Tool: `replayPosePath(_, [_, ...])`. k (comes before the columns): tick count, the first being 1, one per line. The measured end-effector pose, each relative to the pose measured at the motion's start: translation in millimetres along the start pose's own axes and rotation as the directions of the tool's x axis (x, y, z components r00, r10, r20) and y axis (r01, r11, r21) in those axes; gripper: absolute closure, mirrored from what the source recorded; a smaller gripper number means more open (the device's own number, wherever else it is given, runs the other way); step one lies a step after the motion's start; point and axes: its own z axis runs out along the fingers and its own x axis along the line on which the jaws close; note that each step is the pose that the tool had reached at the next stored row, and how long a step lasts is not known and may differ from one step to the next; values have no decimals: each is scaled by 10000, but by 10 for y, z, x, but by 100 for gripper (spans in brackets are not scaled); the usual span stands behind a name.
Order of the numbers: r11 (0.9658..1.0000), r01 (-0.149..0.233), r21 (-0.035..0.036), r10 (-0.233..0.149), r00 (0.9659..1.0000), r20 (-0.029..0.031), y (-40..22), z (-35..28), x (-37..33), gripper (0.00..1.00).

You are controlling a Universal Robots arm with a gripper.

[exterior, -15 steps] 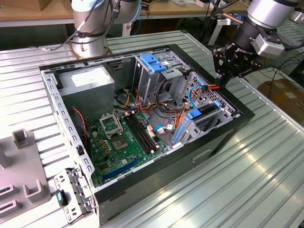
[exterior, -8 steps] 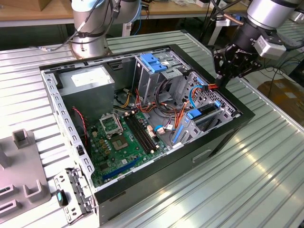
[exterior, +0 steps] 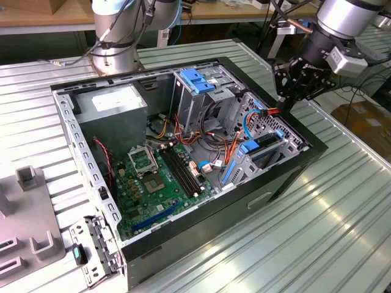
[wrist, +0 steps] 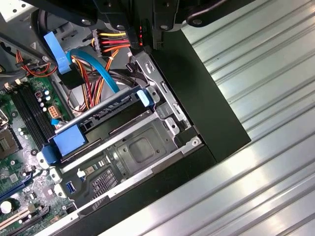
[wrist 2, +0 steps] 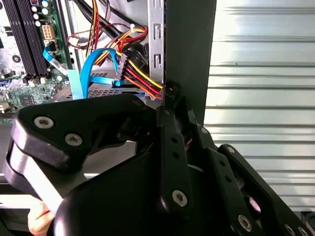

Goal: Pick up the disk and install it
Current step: 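Insert the first disk wire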

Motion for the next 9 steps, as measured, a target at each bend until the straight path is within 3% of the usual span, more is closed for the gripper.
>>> replayPosePath(2, [10000, 23, -2, -23, 10000, -1, 0, 9, 0, 75])
replayPosePath(3, [10000, 23, 0, -23, 10000, 1, 0, 3, 0, 83])
replayPosePath(5, [10000, 22, 5, -22, 10000, 4, 0, 2, 1, 84])
replayPosePath(7, [10000, 16, 9, -16, 10000, 6, -2, -50, 0, 84])
replayPosePath(8, [10000, -70, 10, 70, 10000, 3, -4, -91, -1, 84])
replayPosePath(9, [9995, -307, 16, 307, 9995, -3, -3, -92, -1, 84])
